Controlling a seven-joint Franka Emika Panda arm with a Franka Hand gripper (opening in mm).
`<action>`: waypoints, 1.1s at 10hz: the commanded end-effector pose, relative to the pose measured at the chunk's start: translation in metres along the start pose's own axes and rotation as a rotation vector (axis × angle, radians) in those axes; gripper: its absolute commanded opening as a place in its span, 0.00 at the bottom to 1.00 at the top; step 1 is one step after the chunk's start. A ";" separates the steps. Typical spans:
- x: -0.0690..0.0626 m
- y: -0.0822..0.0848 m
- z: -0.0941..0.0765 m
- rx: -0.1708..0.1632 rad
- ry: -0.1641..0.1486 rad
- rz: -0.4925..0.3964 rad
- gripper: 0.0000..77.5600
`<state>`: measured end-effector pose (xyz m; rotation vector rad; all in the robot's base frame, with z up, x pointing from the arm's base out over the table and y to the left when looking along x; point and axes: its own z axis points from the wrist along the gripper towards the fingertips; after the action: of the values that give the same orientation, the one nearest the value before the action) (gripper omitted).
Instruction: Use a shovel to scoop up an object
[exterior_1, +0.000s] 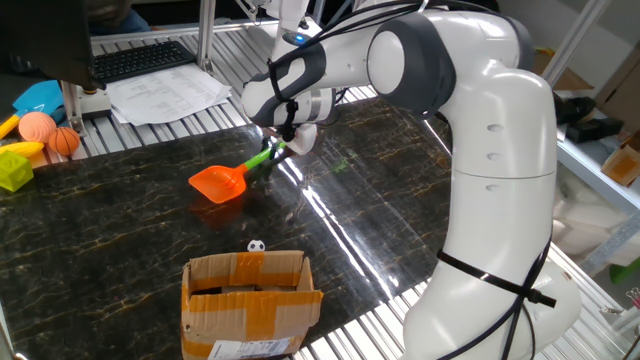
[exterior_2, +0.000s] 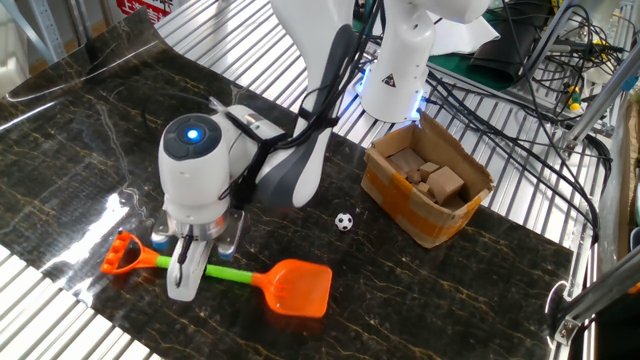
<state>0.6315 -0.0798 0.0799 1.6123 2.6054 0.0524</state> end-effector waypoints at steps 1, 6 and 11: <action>-0.001 -0.006 -0.032 -0.015 -0.068 -0.315 0.02; 0.012 -0.012 -0.054 -0.062 -0.142 -0.418 0.02; 0.023 -0.015 -0.064 -0.066 -0.191 -0.428 0.02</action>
<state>0.6109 -0.0717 0.1223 1.0595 2.7381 -0.0144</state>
